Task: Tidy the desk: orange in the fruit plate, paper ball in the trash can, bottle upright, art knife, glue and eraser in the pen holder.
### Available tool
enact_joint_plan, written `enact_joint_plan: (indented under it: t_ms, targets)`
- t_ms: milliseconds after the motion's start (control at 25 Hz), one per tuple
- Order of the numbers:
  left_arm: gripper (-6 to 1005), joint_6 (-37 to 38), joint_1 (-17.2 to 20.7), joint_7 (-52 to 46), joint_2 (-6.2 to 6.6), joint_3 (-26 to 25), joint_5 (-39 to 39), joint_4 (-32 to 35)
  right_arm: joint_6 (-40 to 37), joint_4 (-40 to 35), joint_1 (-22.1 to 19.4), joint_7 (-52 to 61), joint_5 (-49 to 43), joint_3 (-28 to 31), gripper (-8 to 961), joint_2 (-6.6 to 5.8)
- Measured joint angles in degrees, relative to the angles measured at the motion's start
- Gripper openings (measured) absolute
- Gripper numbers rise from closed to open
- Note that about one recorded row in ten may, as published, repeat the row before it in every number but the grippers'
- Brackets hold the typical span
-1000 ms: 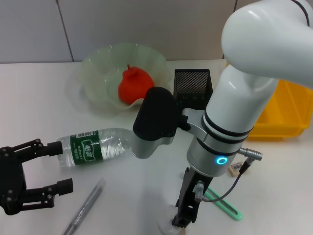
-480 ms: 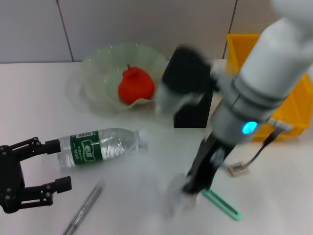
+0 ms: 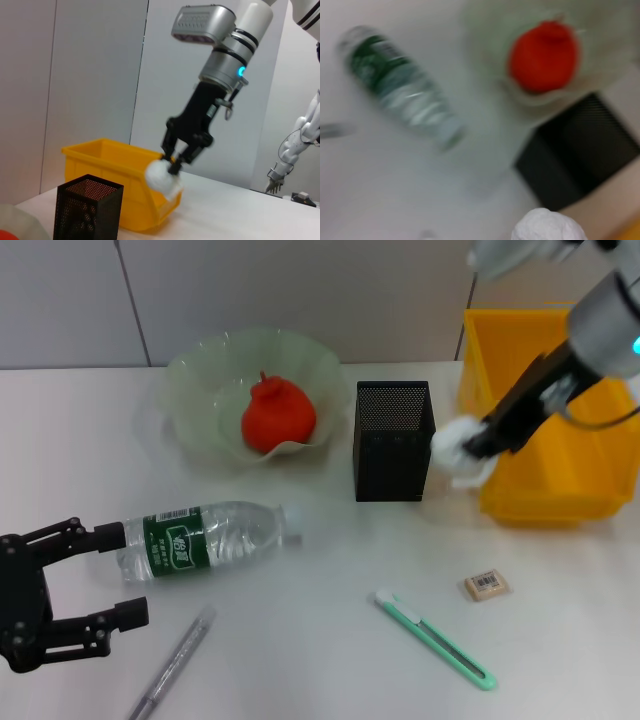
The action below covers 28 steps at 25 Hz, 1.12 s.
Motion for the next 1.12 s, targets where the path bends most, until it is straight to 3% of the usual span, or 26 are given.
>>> enact_joint_plan:
  t_ms: [360, 720, 1120]
  targets:
    - [863, -0.1, -0.8, -0.2, -0.20, -1.2, 0.0, -1.7, 6.0, -1.2, -0.6, -0.4, -9.9, 2.1, 265, -0.08]
    - [862, -1.3, -1.7, 0.7, 0.18, -1.5, 0.0, -4.4, 9.7, -1.2, -2.4, -1.1, -10.2, 4.9, 269, -0.97]
    - [862, -1.8, -2.4, 3.0, 0.06, -4.9, -0.1, -6.2, 15.4, 0.1, -5.7, -1.4, -10.3, 5.0, 292, -0.32]
